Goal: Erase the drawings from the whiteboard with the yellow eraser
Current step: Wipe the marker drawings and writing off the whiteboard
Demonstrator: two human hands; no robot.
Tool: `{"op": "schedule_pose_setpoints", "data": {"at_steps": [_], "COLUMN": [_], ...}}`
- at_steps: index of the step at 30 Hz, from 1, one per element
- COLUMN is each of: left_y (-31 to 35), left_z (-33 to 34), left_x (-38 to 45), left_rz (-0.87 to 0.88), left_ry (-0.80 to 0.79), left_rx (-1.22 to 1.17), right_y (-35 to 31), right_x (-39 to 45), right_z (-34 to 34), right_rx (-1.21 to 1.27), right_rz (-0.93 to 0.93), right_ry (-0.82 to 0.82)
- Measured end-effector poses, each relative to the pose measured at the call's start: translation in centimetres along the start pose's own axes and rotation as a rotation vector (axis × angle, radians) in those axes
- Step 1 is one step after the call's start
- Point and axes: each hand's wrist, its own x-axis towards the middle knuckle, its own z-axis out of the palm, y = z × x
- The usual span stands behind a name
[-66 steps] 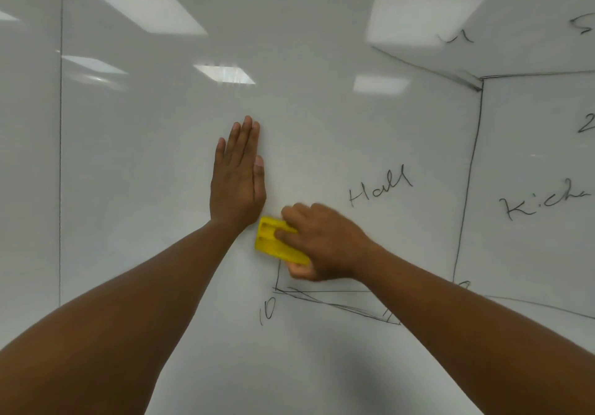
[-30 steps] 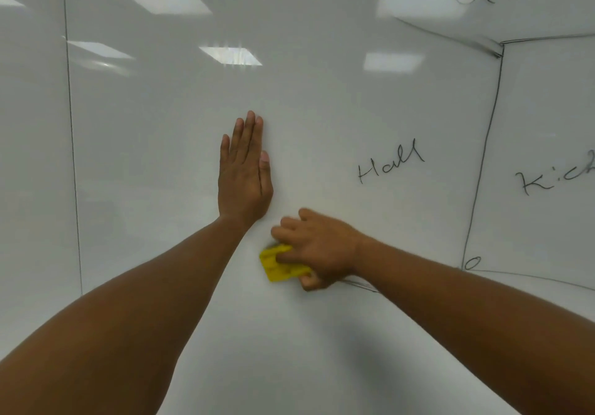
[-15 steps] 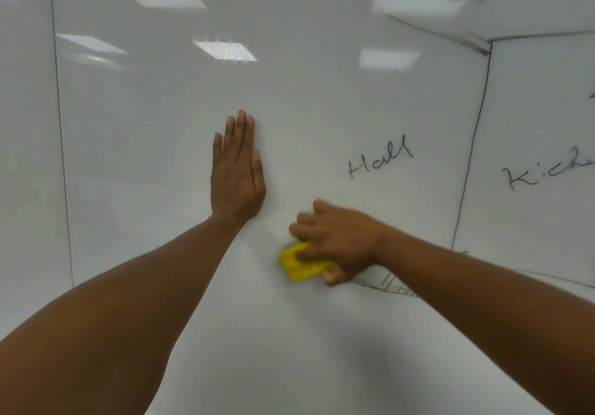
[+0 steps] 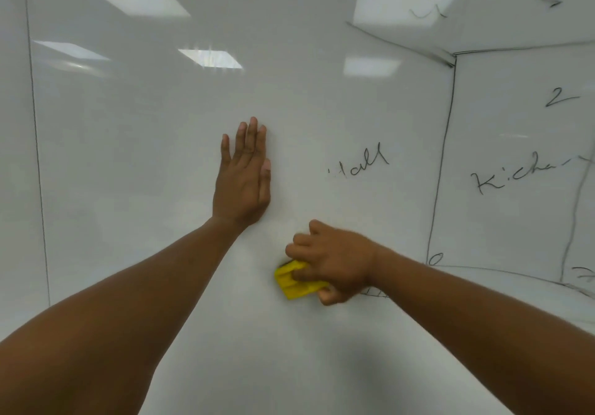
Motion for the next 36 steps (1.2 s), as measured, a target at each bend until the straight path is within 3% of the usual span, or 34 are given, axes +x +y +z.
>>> {"op": "schedule_pose_setpoints", "data": {"at_steps": [2, 5, 10, 13, 16, 21, 23, 26, 31, 34, 36], "left_y": [1.1, 2.4, 4.0, 4.3, 4.3, 4.4, 4.4, 4.4, 4.5, 4.5, 4.5], "left_z": [0.1, 0.1, 0.3, 0.7, 1.1, 1.5, 1.5, 1.5, 1.7, 1.8, 1.9], "left_x": [0.9, 2.3, 3.8, 3.8, 3.5, 3.4, 3.3, 3.3, 3.2, 3.1, 3.1], "left_rz": [0.039, 0.050, 0.045, 0.045, 0.033, 0.020, 0.016, 0.019, 0.000, -0.010, -0.011], "left_ry": [-0.008, 0.009, 0.043, 0.035, 0.032, 0.055, 0.056, 0.062, 0.060, 0.057, 0.061], "left_rx": [0.005, -0.007, -0.062, -0.080, -0.068, -0.058, -0.055, -0.058, -0.063, -0.055, -0.056], "right_y": [0.1, 2.7, 7.5, 8.4, 7.9, 6.0, 5.9, 7.2, 10.1, 9.9, 8.9], "right_x": [-0.4, -1.4, -3.8, -4.5, -4.5, -4.9, -5.2, -5.8, -7.1, -6.9, -6.6], "right_z": [0.3, -0.9, -4.2, -5.0, -4.8, -3.3, -3.2, -4.0, -6.3, -6.3, -5.7], "right_rx": [-0.003, -0.030, -0.119, -0.125, -0.129, -0.170, -0.174, -0.200, -0.185, -0.173, -0.168], "right_rz": [-0.007, 0.122, 0.648, 0.858, 0.875, 0.409, 0.371, 0.577, 1.189, 1.237, 1.134], "right_ry": [-0.012, 0.109, 0.408, 0.508, 0.514, 0.267, 0.221, 0.351, 0.654, 0.699, 0.642]}}
